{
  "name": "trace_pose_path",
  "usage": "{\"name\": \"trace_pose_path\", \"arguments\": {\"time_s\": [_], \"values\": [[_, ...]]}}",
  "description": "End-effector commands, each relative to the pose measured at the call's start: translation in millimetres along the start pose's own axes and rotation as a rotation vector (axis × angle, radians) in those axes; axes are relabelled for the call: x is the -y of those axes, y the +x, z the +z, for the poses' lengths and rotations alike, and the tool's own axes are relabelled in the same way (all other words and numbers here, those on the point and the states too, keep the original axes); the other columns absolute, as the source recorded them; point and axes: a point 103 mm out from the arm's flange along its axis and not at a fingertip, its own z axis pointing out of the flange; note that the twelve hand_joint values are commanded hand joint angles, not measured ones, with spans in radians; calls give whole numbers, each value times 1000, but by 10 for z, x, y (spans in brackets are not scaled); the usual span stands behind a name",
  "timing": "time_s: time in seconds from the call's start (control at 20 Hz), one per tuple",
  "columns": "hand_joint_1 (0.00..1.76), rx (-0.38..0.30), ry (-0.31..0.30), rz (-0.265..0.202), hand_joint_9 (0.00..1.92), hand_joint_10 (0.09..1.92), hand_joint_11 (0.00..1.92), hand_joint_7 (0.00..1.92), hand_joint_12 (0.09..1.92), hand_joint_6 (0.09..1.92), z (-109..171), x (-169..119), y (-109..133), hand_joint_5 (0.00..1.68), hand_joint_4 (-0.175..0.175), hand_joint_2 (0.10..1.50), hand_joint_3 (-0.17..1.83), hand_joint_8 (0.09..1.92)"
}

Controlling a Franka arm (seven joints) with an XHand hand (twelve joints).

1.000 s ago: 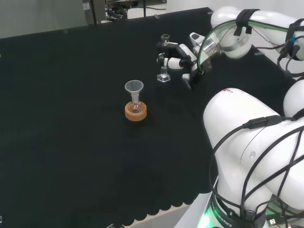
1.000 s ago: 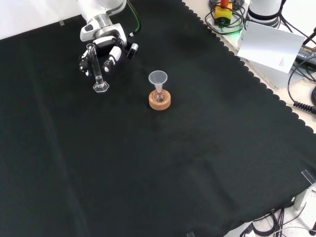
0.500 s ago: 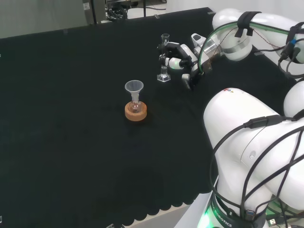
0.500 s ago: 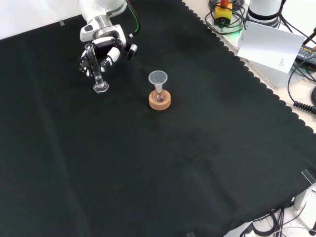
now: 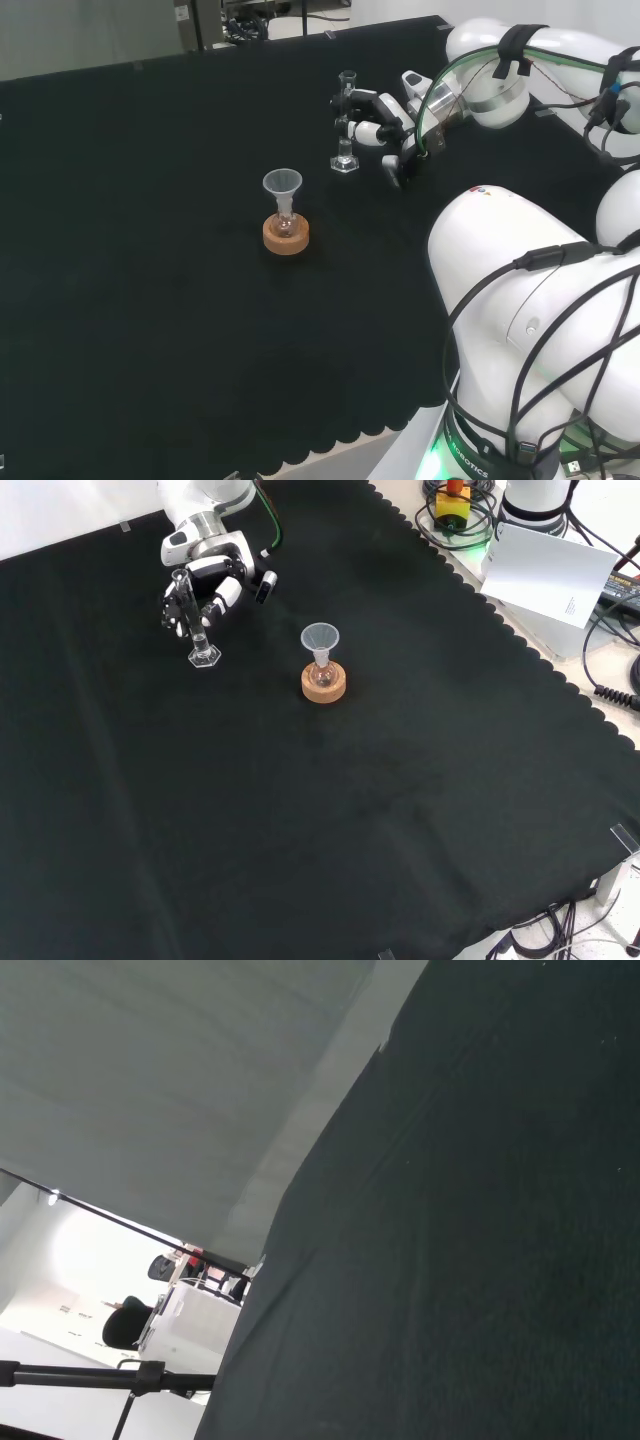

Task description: Pick up the graduated cylinder.

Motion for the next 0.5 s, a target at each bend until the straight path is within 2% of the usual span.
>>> {"name": "trace_pose_path", "arguments": {"time_s": [0.05,0.15,0.25,0.3,0.4,0.5], "values": [[1240,32,-15,9,970,406,870,737,971,674,-30,-6,34,750,-12,1220,-175,660],[1244,58,-14,16,1044,381,947,862,910,649,-61,-2,57,850,5,1247,-175,630],[1236,92,-17,25,1095,370,992,874,887,996,-97,5,83,852,-111,1209,-73,990],[1238,110,-15,30,1116,367,1000,886,883,1070,-122,9,97,869,-143,1188,-42,1067],[1245,164,-6,35,1159,341,1020,921,864,1097,-182,13,132,906,-168,1156,-12,1092],[1249,222,8,37,1187,322,1036,941,850,1088,-245,19,175,925,-174,1142,-4,1079]]}}
